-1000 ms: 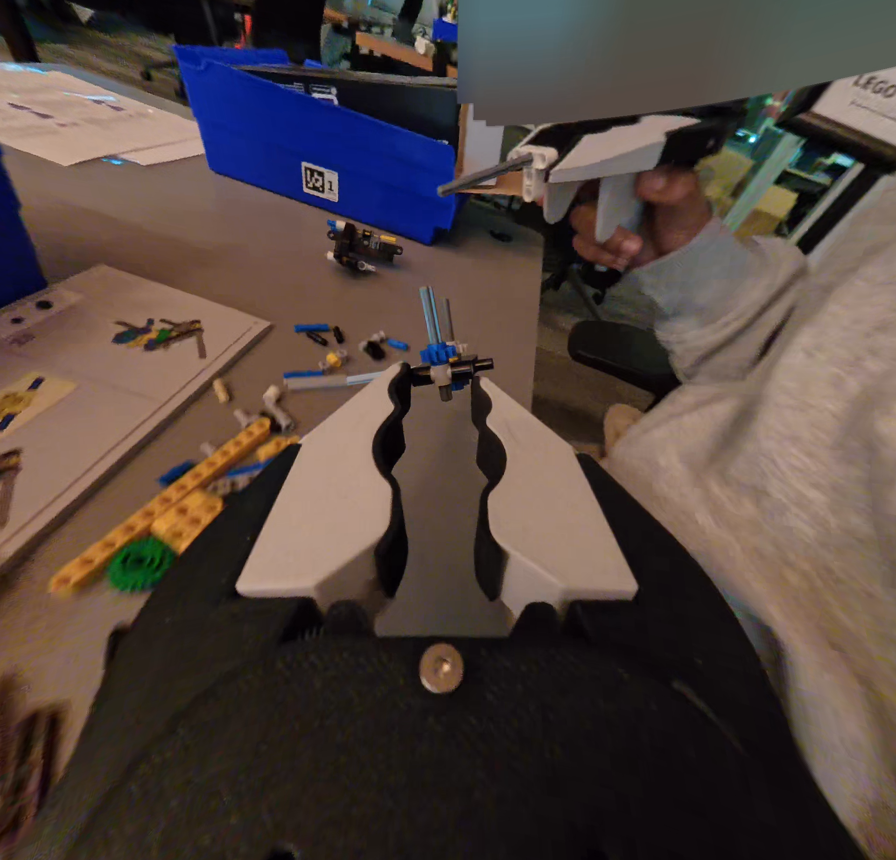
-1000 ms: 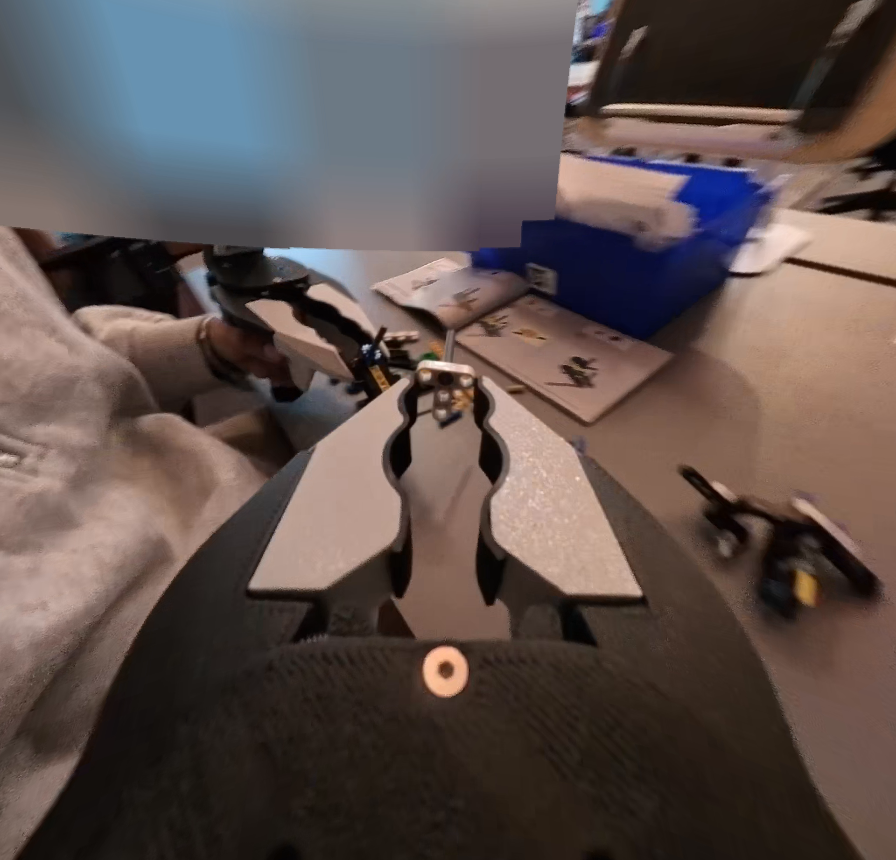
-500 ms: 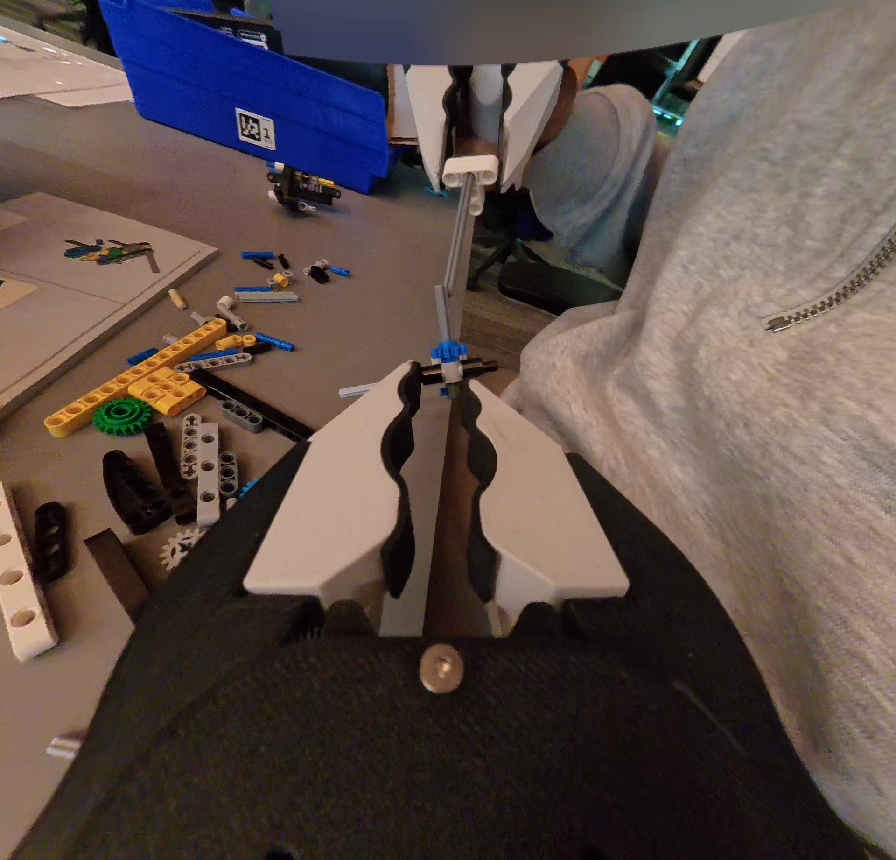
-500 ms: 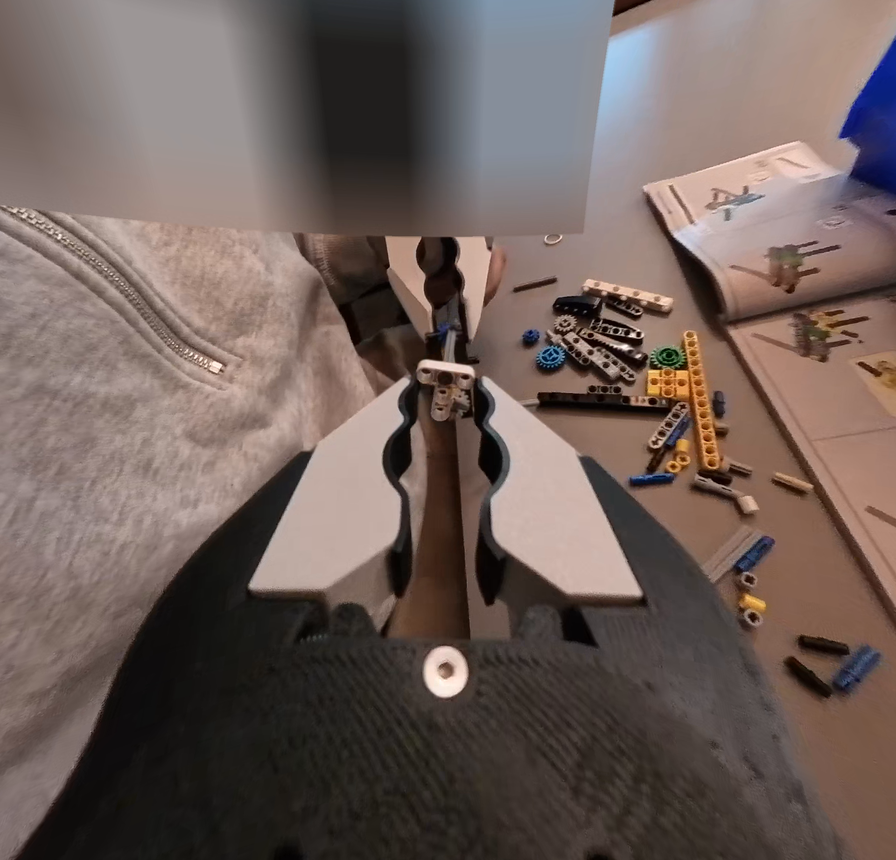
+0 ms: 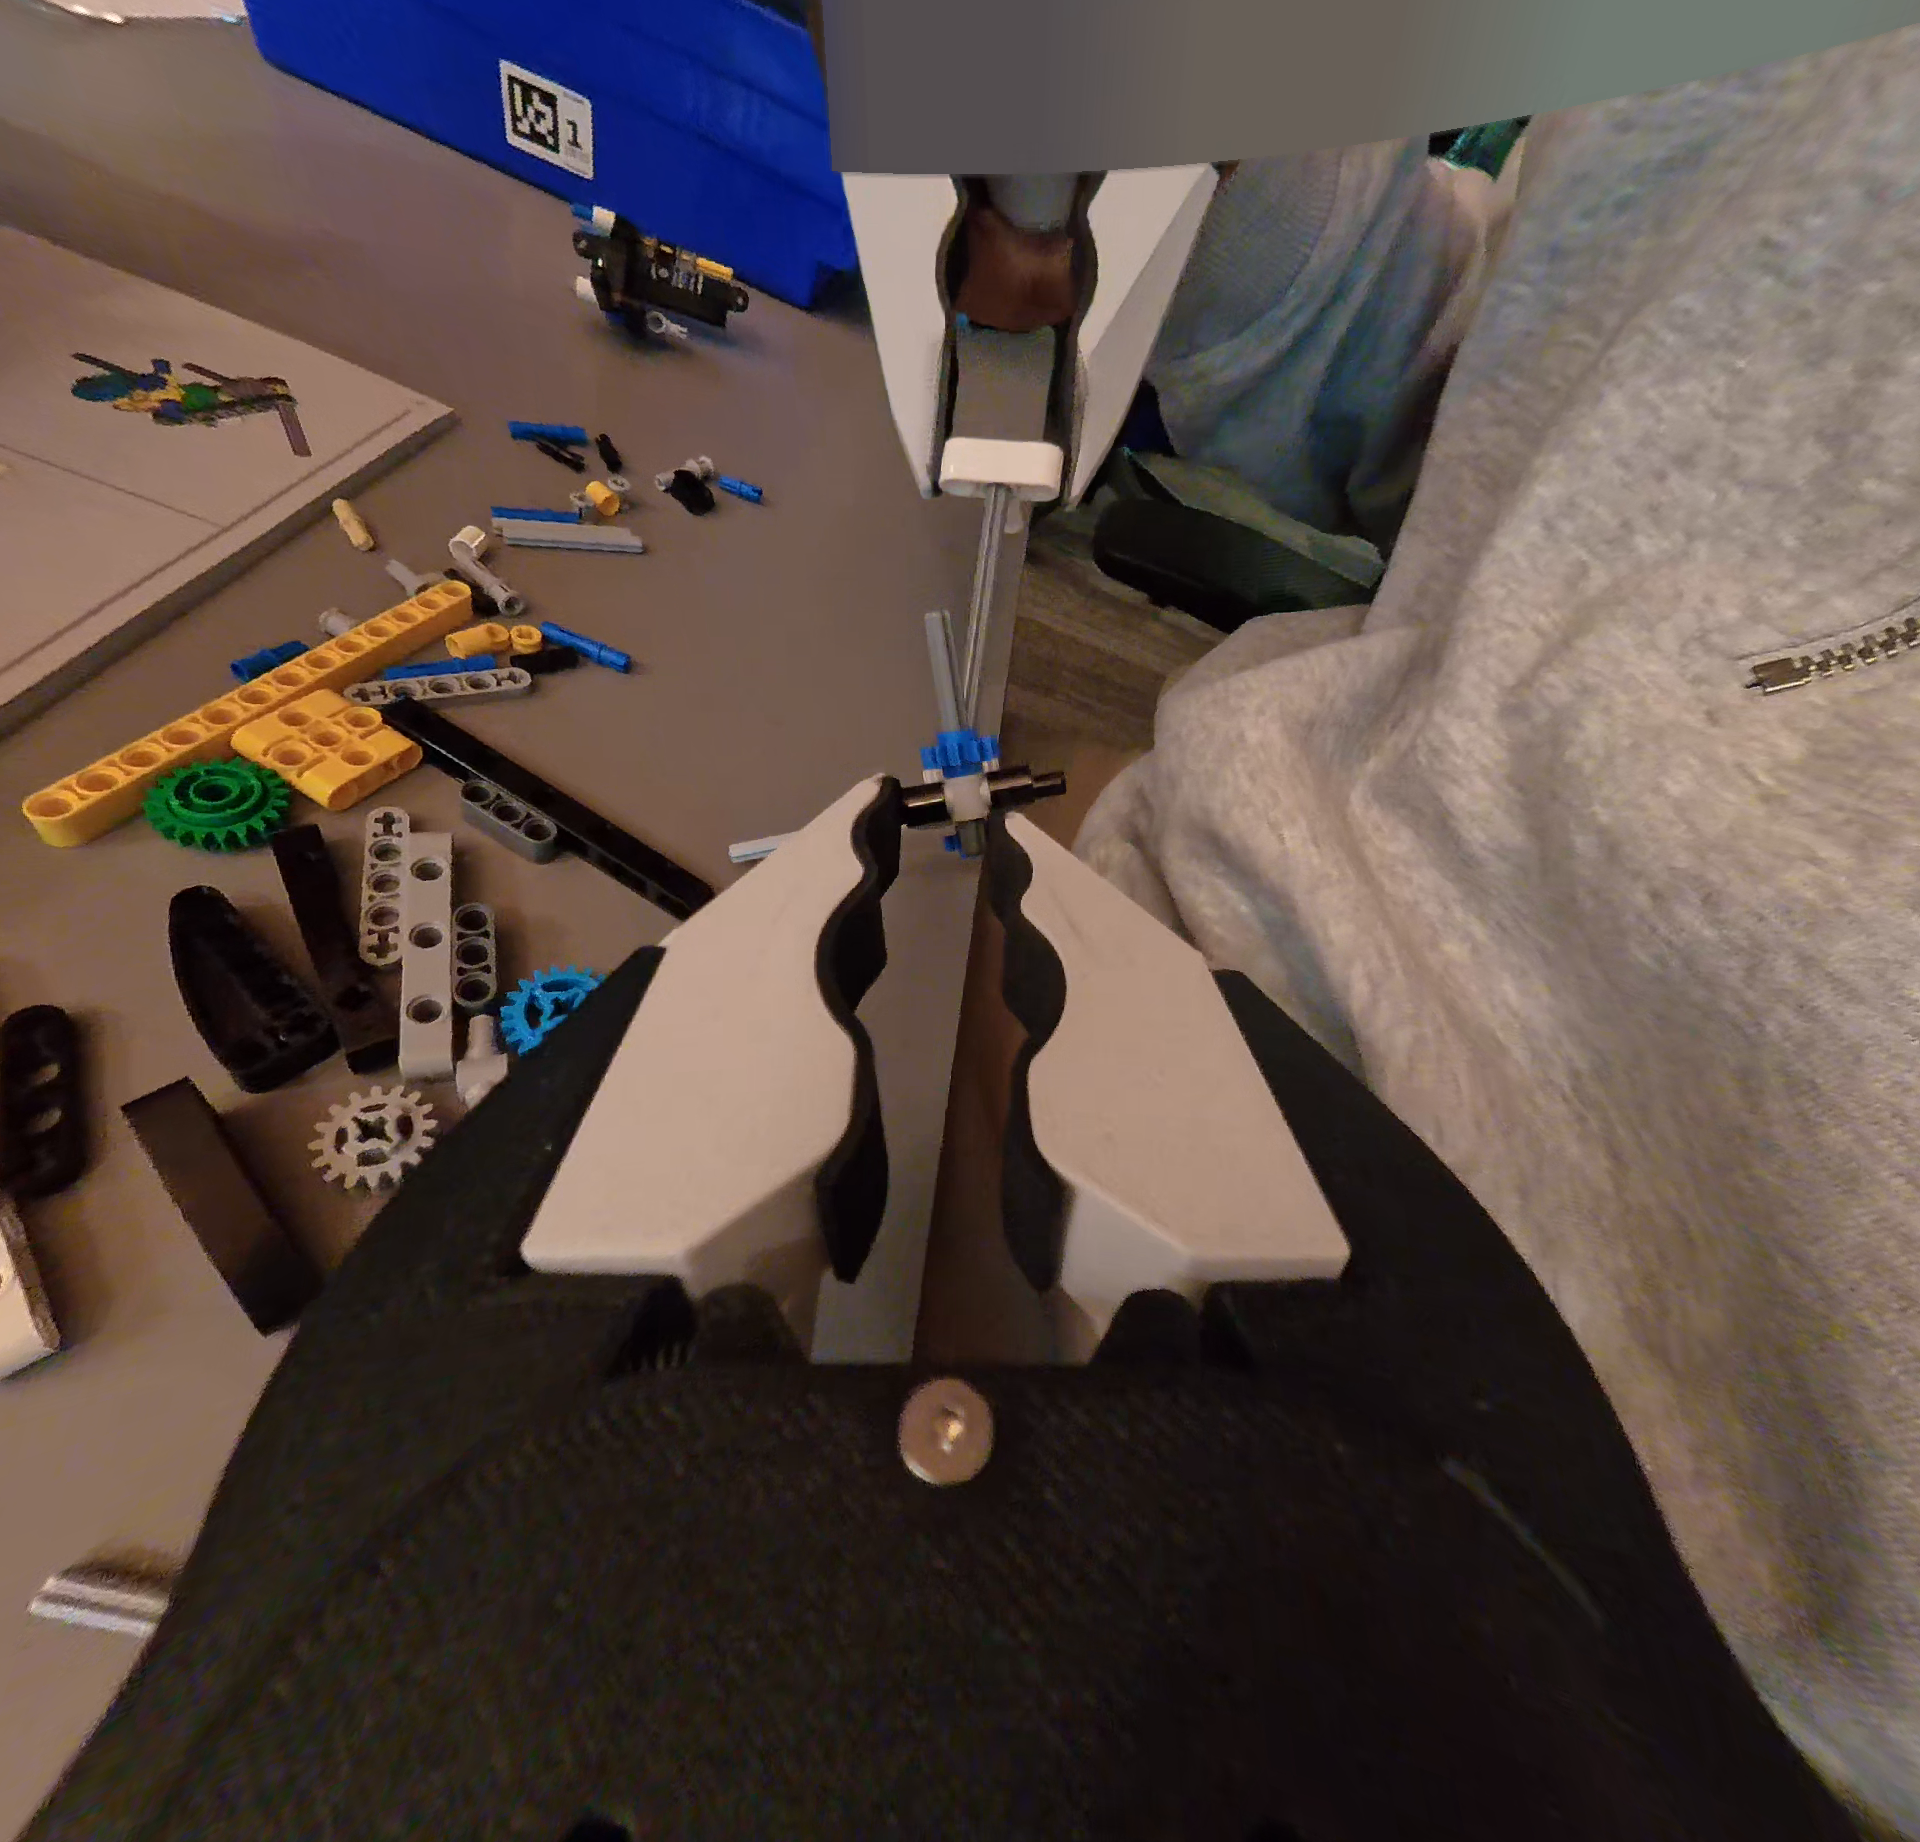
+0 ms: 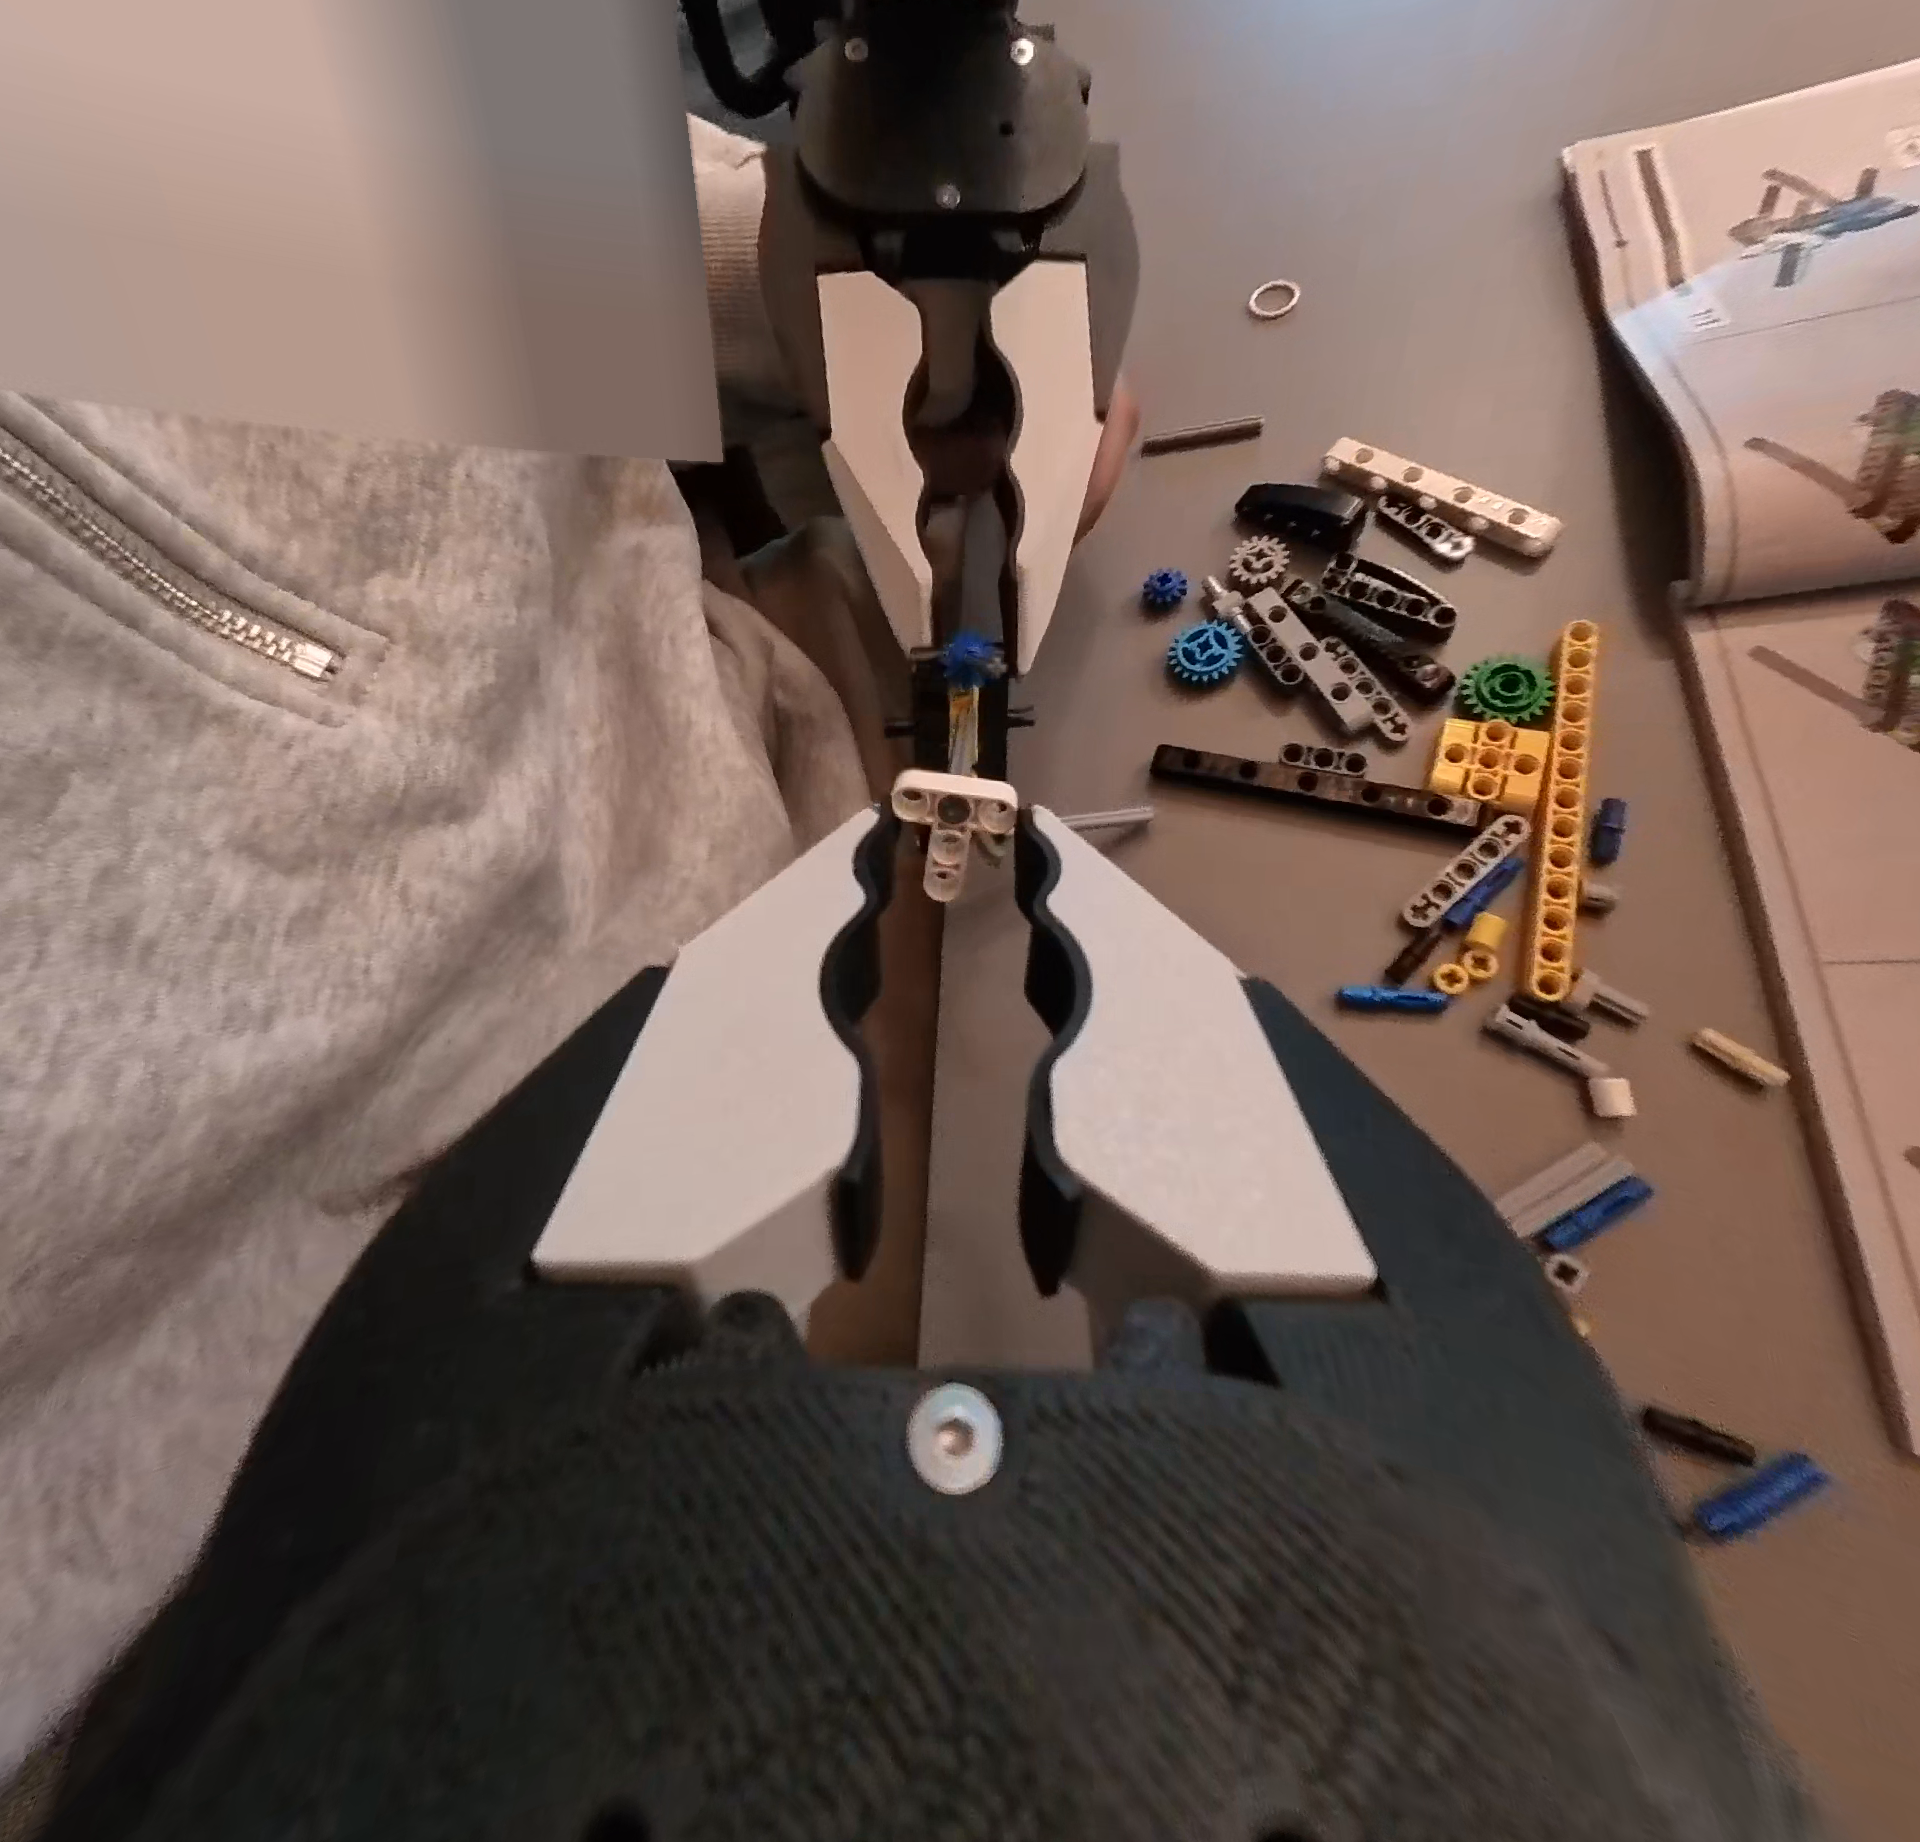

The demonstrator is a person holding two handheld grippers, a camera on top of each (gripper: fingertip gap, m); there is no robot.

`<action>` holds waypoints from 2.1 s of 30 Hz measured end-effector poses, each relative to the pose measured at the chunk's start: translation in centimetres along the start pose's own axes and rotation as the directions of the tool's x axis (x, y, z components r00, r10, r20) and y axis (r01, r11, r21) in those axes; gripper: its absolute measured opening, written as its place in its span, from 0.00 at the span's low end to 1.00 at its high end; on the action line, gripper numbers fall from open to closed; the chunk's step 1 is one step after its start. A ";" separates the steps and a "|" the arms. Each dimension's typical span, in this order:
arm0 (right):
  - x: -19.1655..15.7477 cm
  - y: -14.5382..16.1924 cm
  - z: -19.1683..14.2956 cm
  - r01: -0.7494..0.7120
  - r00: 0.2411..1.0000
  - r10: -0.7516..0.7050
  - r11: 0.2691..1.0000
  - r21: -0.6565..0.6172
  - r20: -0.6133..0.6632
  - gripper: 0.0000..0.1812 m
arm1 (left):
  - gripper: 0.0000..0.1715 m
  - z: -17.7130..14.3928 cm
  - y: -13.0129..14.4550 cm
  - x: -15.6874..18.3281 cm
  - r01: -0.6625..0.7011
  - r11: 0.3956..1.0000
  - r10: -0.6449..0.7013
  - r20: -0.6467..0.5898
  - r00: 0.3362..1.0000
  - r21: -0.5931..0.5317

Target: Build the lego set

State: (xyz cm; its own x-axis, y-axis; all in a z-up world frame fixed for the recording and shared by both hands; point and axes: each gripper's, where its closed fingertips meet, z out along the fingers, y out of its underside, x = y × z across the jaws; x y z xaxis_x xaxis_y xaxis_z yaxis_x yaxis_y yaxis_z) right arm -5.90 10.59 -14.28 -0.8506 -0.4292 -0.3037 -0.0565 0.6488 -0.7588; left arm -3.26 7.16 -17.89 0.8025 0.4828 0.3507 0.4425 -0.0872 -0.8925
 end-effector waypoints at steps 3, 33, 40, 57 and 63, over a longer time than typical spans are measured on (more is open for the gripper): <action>0.1 0.3 0.3 0.001 1.000 0.000 1.000 -0.023 0.026 0.12 | 0.08 0.1 0.1 -0.1 0.011 1.000 -0.011 0.001 1.000 -0.008; 1.1 1.3 1.9 -0.015 0.996 0.016 1.000 -0.013 0.087 0.12 | 0.21 -0.3 2.4 -0.6 0.080 0.990 -0.074 0.058 0.996 -0.115; 1.2 1.5 2.4 -0.020 0.995 0.019 1.000 0.005 0.095 0.12 | 0.25 -1.1 4.7 -0.4 0.132 0.979 -0.107 0.162 0.981 -0.155; 0.6 0.0 2.4 0.047 0.996 -0.045 0.998 -0.032 0.072 0.11 | 0.32 -1.3 4.3 0.5 0.062 0.998 -0.056 0.465 0.884 0.002; 0.1 -0.7 2.6 0.086 0.994 -0.082 0.995 -0.059 0.069 0.11 | 0.29 -0.6 5.5 -0.3 0.000 0.999 0.020 0.601 0.799 -0.034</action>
State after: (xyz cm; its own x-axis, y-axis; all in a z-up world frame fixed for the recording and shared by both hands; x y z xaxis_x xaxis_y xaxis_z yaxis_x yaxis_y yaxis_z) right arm -4.59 8.47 -15.32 -0.8050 -0.5233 -0.2795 -0.1602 0.6453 -0.7469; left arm -0.82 6.04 -22.73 0.4097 0.9076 0.0917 0.4558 -0.1166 -0.8824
